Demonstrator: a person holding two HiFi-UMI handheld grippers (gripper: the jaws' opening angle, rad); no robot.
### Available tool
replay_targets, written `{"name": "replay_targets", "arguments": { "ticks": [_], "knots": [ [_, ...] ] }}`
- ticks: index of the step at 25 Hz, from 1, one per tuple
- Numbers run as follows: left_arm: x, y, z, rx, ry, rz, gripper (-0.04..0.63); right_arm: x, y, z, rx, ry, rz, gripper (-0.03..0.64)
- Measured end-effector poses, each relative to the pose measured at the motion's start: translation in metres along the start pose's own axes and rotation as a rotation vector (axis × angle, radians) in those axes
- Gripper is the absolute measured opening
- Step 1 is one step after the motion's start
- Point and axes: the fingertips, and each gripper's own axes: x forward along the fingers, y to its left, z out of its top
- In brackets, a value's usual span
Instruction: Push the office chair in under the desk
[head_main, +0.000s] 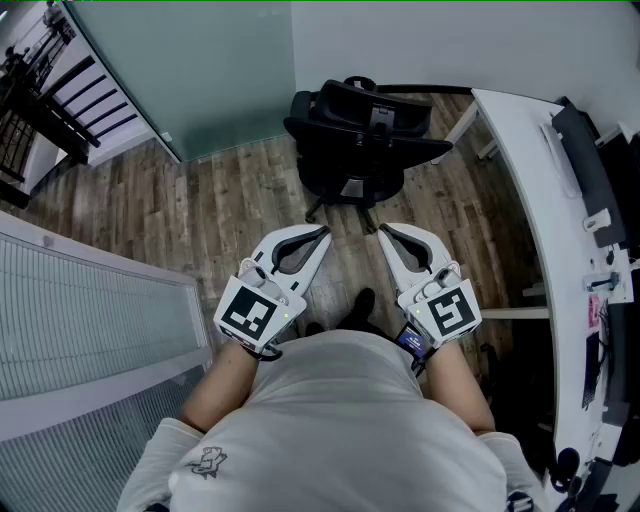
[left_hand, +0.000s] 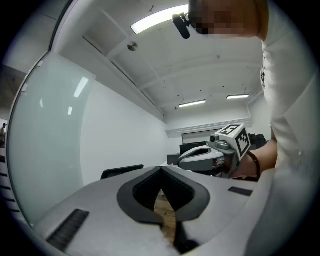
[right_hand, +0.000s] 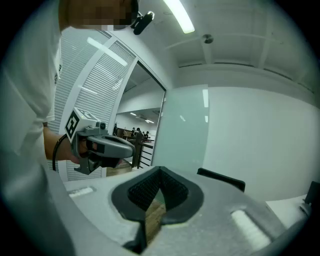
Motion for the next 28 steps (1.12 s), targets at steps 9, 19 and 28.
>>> {"name": "replay_targets", "arguments": {
  "ticks": [9,19,28],
  "knots": [
    [0.035,0.007,-0.009,-0.005,0.012,0.003,0.000,0.005,-0.032,-0.018,0.033,0.011,0.004,0.003],
    [0.103,0.026,-0.020,-0.004,0.028,0.020,-0.001,0.022,-0.093,-0.045,0.046,0.049,0.061,0.003],
    [0.199,0.055,-0.025,0.008,0.055,0.063,0.000,0.024,-0.202,-0.068,0.029,0.057,0.094,0.003]
  ]
}}
